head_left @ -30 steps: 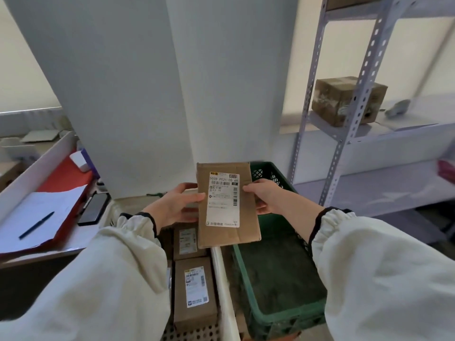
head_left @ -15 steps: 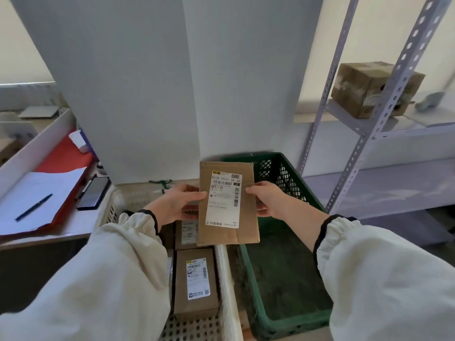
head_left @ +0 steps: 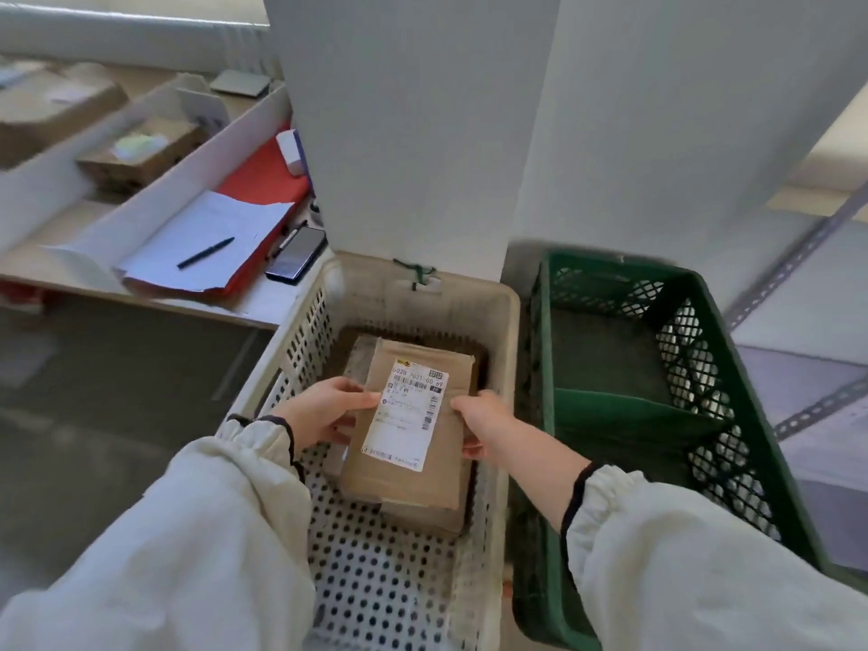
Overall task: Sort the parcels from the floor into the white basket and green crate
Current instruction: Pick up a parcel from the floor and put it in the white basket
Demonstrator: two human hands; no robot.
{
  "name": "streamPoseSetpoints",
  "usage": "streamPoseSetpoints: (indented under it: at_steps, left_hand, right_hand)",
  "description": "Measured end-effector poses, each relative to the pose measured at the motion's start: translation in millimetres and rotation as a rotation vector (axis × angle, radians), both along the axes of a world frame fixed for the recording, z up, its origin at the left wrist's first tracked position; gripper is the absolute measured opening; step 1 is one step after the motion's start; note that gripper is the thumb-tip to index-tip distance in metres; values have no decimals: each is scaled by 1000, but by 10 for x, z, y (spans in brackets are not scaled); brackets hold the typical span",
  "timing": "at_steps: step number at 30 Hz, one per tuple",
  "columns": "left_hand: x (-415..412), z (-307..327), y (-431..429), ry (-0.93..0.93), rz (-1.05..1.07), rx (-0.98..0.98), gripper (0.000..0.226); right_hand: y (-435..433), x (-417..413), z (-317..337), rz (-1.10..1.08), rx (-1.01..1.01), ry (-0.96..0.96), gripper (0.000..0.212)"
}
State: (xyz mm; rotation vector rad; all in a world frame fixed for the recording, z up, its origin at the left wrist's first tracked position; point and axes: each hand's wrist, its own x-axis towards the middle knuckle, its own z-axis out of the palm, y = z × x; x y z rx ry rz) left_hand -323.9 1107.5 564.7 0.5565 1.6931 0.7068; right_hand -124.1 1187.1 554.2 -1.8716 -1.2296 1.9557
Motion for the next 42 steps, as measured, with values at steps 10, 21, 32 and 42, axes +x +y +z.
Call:
streamPoseSetpoints:
  at_steps: [10, 21, 32, 42]
  left_hand:
    - [-163, -1143, -828, -88, 10, -287, 37]
    - [-102, -1788, -1026, -217, -135, -412, 46]
    - [-235, -1698, -677, -317, -360, -552, 49]
    - [-262, -1699, -603, -305, -414, -578, 46]
  right_hand:
    - [-822, -301, -1253, 83, -196, -204, 53]
    - [-1274, -182, -1625, 58, -196, -430, 60]
    - [-1299, -230, -1554, -58, -267, -462, 46]
    - [-1156, -214, -1387, 123, -321, -533, 36]
